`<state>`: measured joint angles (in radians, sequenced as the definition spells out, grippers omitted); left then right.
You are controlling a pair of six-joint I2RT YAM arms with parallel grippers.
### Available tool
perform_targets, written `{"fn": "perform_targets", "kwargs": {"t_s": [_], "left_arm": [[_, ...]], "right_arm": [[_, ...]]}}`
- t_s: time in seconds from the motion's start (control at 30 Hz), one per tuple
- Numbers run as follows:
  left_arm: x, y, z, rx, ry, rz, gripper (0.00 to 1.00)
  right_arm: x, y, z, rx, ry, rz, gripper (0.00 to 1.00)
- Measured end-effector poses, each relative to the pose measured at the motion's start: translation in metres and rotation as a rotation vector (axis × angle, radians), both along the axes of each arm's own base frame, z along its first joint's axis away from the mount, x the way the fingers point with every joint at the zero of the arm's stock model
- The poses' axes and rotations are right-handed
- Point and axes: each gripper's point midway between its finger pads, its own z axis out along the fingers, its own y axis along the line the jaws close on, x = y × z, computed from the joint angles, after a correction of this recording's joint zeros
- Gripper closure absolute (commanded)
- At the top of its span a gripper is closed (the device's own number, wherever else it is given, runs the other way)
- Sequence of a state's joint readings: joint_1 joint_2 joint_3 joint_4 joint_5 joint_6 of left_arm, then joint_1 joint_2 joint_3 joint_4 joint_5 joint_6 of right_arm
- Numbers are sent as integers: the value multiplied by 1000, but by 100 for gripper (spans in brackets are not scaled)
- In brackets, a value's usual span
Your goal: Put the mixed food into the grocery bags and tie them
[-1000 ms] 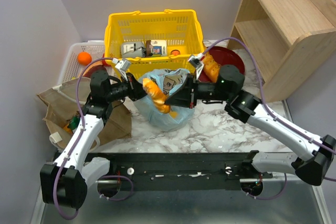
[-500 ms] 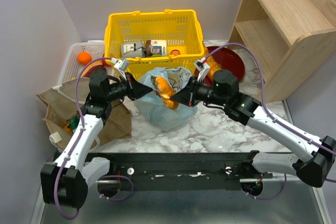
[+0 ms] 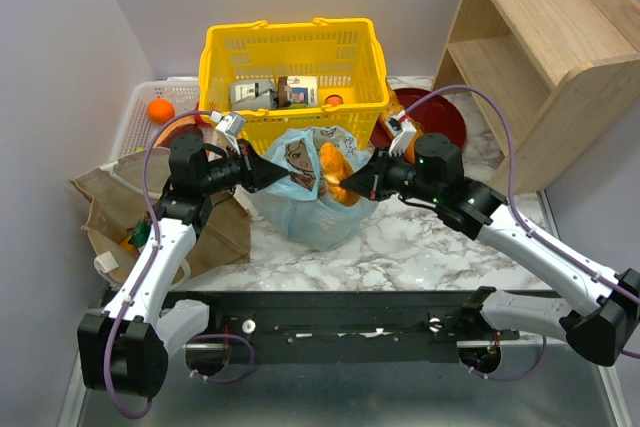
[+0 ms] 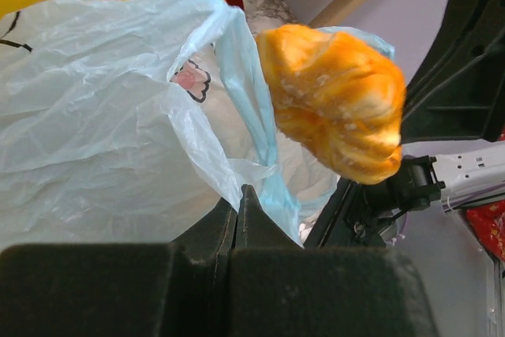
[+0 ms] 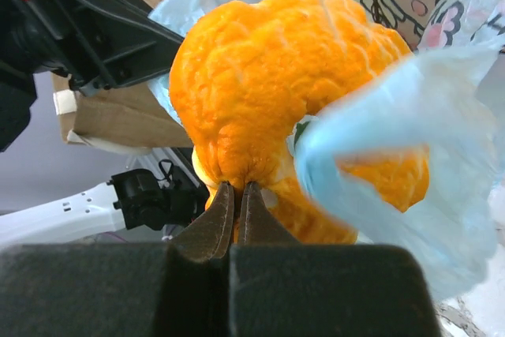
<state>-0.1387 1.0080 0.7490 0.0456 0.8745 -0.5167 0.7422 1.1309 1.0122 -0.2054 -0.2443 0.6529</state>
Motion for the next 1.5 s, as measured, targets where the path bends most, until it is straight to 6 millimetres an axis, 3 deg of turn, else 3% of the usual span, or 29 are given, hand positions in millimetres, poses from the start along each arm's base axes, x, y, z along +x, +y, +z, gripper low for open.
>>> {"fn": "perform_targets", "kwargs": {"t_s": [0.17, 0.27, 0.47, 0.7, 0.87, 1.1, 1.13, 1.23, 1.33, 1.5], "left_arm": [[0, 0, -1, 1, 3, 1, 100], [0, 0, 0, 2, 1, 0, 100], [-6, -1, 5, -4, -19, -20, 100], [-13, -3, 11, -16, -49, -55, 100], [-14, -4, 10, -23, -53, -64, 100], [-14, -4, 8, -24, -50, -64, 100], [-14, -4, 8, -24, -49, -64, 100], [-14, -4, 8, -24, -48, -64, 100], [-14, -4, 8, -23, -48, -63, 100], [-13, -3, 6, -19, -37, -49, 100]], "right_arm": [[-2, -7, 12, 14, -41, -4, 99], [6, -4, -2, -14, -9, -11, 99], [27, -4, -52, -107, 104, -41, 99], [49, -11, -61, -130, 133, -84, 99], [53, 15, -52, -124, 131, -16, 99], [25, 66, -38, -98, 124, 150, 99], [21, 70, -39, -97, 130, 168, 80], [17, 73, -46, -107, 148, 187, 49], [19, 68, -50, -123, 150, 178, 36], [21, 38, -39, -157, 94, 135, 25]]}}
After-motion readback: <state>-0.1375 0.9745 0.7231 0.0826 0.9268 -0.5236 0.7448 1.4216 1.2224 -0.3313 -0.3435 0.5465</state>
